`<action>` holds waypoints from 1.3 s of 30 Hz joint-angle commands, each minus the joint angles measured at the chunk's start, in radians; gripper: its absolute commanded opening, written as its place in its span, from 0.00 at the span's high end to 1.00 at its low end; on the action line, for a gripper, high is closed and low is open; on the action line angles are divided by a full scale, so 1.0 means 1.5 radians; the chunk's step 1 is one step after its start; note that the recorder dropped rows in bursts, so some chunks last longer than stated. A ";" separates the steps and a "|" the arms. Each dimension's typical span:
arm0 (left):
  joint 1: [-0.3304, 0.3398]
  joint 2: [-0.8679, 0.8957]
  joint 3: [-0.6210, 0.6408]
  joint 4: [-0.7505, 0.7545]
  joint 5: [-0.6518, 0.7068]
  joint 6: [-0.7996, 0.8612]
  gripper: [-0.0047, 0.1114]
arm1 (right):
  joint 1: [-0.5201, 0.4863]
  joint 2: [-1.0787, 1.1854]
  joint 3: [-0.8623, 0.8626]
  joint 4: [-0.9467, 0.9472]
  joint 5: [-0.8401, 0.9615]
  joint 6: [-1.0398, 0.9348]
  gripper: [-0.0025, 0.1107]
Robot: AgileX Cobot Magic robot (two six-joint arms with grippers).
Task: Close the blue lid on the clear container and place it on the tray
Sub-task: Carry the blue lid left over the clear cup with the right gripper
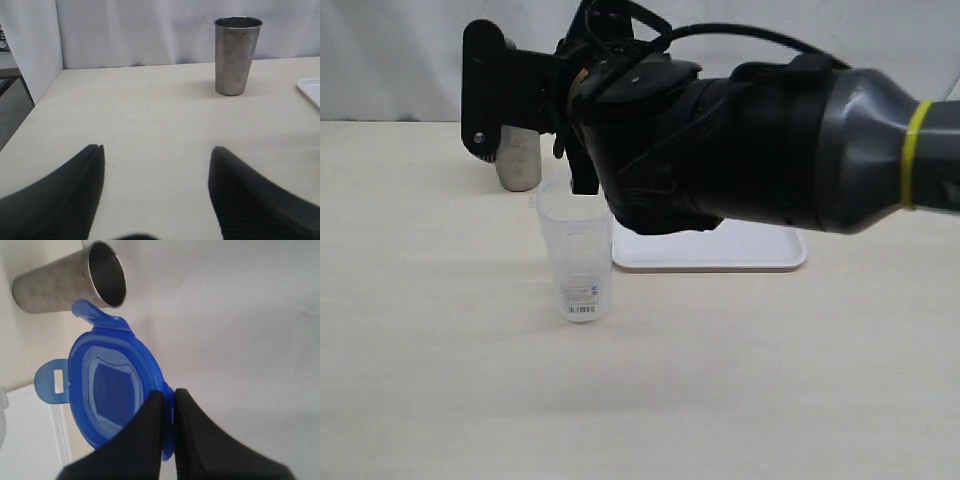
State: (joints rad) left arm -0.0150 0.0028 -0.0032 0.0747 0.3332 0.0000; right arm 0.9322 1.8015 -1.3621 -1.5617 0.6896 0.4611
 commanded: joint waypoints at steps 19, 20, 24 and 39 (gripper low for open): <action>0.001 -0.002 0.002 0.001 -0.007 0.000 0.46 | 0.063 0.005 -0.002 0.036 0.104 -0.002 0.94; 0.001 -0.002 0.002 0.001 -0.007 0.000 0.46 | 0.063 0.002 0.001 0.056 0.104 -0.022 0.94; 0.001 -0.002 0.002 0.001 -0.007 0.000 0.46 | 0.063 -0.012 0.023 0.069 0.097 -0.031 0.94; 0.001 -0.002 0.002 0.001 -0.007 0.000 0.46 | 0.051 -0.023 0.026 -0.048 0.093 0.110 0.94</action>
State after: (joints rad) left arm -0.0150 0.0028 -0.0032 0.0747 0.3352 0.0000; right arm 1.0231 1.7776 -1.3264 -1.5550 0.8261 0.5326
